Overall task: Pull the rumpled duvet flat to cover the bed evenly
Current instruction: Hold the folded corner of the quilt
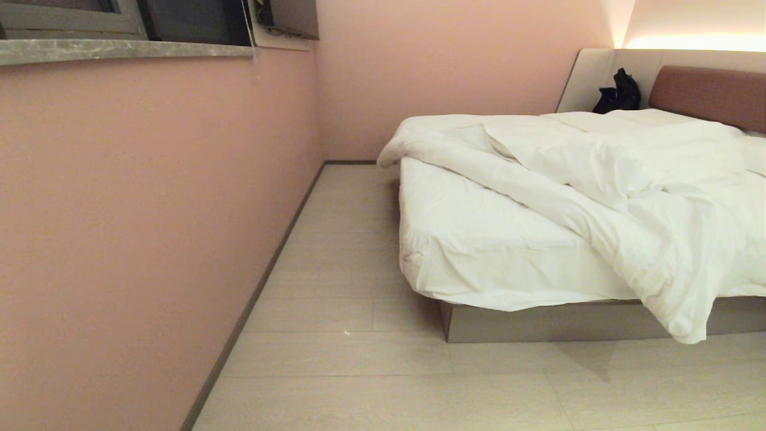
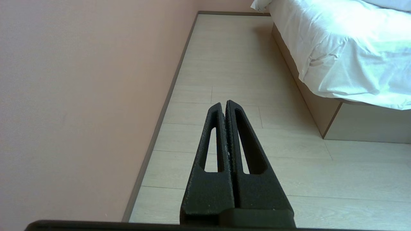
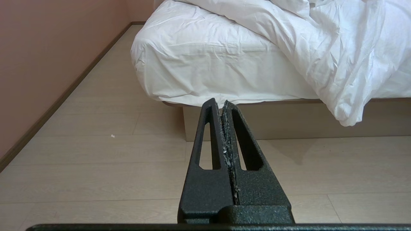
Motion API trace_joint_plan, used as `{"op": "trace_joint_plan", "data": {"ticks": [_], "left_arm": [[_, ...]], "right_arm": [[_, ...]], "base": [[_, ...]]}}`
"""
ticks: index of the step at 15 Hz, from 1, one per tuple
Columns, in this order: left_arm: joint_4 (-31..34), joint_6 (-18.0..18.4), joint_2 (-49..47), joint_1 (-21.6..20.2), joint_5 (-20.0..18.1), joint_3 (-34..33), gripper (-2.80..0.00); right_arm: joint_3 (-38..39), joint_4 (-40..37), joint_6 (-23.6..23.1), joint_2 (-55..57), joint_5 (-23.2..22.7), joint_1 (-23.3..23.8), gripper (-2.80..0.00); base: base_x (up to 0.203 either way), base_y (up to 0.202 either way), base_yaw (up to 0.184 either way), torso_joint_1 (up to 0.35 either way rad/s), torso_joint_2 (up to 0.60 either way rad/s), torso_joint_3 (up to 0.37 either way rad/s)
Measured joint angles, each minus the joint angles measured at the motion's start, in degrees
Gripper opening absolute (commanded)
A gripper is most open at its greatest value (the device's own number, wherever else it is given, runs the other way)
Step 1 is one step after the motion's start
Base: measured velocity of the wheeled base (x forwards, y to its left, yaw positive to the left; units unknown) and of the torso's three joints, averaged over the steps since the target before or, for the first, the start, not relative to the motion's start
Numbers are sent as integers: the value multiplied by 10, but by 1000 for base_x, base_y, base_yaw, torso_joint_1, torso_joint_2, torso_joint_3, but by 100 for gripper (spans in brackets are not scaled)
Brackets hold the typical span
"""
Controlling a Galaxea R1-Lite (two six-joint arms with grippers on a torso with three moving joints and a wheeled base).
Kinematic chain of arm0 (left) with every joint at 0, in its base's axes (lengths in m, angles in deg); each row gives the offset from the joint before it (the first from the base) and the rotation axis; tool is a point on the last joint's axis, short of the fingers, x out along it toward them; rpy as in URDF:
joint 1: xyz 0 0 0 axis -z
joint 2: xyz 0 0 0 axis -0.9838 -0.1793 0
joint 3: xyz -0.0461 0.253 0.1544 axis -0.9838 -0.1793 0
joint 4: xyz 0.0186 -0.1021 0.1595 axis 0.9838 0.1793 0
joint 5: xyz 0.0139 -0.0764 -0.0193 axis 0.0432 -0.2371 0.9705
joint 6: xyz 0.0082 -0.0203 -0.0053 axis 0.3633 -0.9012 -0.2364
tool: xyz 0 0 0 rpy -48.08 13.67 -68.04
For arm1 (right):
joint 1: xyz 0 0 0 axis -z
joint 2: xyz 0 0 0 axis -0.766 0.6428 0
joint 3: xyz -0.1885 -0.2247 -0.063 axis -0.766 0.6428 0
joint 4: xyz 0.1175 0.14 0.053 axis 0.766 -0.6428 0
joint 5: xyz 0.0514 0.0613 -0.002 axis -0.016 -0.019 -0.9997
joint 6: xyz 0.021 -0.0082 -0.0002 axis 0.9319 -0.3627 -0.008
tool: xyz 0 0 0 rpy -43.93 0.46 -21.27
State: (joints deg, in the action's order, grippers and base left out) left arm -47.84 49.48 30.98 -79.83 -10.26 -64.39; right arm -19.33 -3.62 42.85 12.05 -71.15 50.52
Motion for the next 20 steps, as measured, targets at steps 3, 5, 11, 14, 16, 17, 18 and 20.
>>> {"op": "trace_joint_plan", "data": {"ticks": [3,5,11,14,16,17,18,20], "left_arm": [[0,-1,0,0,0,0,-280],[0,-1,0,0,0,0,-280],[0,-2,0,0,0,0,-280],[0,-2,0,0,0,0,-280],[0,-2,0,0,0,-1,-280],[0,-2,0,0,0,-1,-280],[0,-2,0,0,0,-1,-280],[0,-3,0,0,0,-1,-280]], "right_arm": [[0,0,0,0,1,0,-280],[0,0,0,0,1,0,-280],[0,0,0,0,0,0,-280],[0,0,0,0,0,0,-280],[0,0,0,0,0,0,-280],[0,0,0,0,0,0,-280],[0,0,0,0,0,0,-280],[0,0,-1,0,0,0,-280]], "base": [[0,0,0,0,0,0],[112,0,1,-2,0,5],[196,0,0,4,2,1],[198,0,2,3,6,5],[196,0,0,4,3,-2],[195,0,0,2,4,0],[196,0,1,5,2,2],[192,0,-2,-1,3,4]]}}
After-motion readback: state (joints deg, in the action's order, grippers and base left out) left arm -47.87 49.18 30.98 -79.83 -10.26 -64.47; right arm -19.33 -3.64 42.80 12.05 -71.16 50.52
